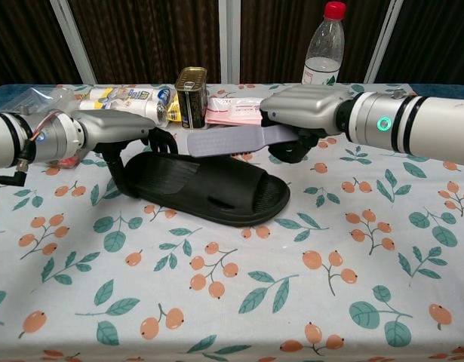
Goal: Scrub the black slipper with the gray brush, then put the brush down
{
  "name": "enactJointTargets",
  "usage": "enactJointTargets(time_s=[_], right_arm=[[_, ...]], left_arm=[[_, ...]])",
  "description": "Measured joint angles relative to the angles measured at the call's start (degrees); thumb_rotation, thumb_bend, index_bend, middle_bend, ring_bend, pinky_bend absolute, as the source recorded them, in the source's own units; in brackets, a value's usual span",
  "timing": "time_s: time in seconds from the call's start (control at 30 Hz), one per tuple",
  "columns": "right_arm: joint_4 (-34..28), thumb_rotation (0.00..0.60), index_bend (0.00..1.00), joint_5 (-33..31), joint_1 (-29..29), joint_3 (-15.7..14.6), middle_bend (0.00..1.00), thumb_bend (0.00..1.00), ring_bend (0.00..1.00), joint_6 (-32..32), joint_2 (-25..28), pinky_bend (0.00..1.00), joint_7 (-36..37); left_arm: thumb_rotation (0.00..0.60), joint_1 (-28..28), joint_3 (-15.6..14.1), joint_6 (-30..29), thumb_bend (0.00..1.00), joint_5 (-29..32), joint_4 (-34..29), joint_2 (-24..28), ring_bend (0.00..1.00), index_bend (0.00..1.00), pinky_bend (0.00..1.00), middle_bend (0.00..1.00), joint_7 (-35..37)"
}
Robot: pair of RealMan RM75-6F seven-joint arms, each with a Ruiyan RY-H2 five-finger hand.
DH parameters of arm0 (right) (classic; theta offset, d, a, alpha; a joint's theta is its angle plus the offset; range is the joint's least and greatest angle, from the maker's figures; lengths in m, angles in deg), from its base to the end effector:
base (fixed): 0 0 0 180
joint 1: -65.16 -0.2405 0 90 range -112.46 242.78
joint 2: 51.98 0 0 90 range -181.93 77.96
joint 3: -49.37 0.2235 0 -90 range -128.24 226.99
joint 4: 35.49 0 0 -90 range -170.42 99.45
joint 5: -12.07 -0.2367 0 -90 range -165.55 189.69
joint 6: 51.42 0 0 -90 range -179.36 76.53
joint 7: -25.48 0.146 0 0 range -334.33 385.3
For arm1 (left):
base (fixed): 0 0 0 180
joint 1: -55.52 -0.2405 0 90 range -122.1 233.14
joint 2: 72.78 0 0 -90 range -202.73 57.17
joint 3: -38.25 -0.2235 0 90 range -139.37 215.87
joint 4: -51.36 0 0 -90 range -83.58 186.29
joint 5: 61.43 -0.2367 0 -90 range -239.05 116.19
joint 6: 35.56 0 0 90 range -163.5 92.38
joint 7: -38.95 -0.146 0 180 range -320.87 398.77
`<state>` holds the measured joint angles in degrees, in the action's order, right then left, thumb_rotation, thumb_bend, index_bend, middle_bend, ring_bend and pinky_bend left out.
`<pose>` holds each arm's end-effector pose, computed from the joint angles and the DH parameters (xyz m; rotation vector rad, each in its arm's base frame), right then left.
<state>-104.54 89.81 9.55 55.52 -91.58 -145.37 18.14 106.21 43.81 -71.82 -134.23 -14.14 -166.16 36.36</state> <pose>-0.0929 -0.3580 -0.0871 2.2687 -0.7073 0.8231 -0.1508 0.3615 -0.0847 -2.1463 -0.9775 -0.7063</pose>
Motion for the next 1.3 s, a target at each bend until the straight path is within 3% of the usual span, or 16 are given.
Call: enactJointTargets(time_s=[0.17,0.47,0.57,0.7,0.93,1.07,1.3], right_arm=[[-0.14,0.6,1.0,0.18,-0.46,-1.65,0.98,0.61,1.0,2.44,-0.4,1.0,-0.82],[-6.91,0.6,1.0,6.27,1.28,-6.72,0.99,0.62,1.0,1.48,6.56,1.0,1.28],[-7.23,0.6,1.0,7.29,1.84,-6.36,0.99,0.62,1.0,-1.15,7.24,1.0,3.24],[-4.85,0.6,1.0,6.9,2.02,-3.63,0.99,0.61,1.0,-3.84,5.8,1.0,4.51],[2.13,0.6,1.0,3.48,0.37,-1.55,0.99,0.61,1.0,-0.44,-0.51,1.0,3.15],[2.43,0.6,1.0,3.28,-0.03,-2.71,0.99,0.61,1.0,1.93,-1.22,1.0,2.78],[-2.92,0.6,1.0,6.23,0.48,-6.12,0.99,0.62,1.0,3.29,3.27,1.0,5.2]], left_arm=[[0.6,-0.02,-0.15,-0.1,0.16,0.06,0.09,0.04,0.27,0.37,0.22,0.42,0.03],[0.6,0.19,-0.27,-0.05,0.16,-0.08,0.43,-0.05,0.27,0.37,0.22,0.42,0.33],[0.6,0.36,-0.24,0.0,0.16,-0.06,0.27,-0.04,0.27,0.36,0.22,0.42,0.15],[0.6,0.43,-0.26,0.05,0.16,0.14,-0.03,0.01,0.27,0.36,0.22,0.42,-0.08],[0.6,0.64,-0.27,0.27,0.16,0.38,-0.29,0.1,0.27,0.36,0.22,0.42,-0.2],[0.6,0.48,-0.53,0.12,0.16,0.36,-0.25,0.06,0.27,0.36,0.22,0.42,-0.26],[0.6,0.4,-0.38,-0.3,0.16,0.43,-0.32,0.36,0.27,0.36,0.22,0.42,-0.08]])
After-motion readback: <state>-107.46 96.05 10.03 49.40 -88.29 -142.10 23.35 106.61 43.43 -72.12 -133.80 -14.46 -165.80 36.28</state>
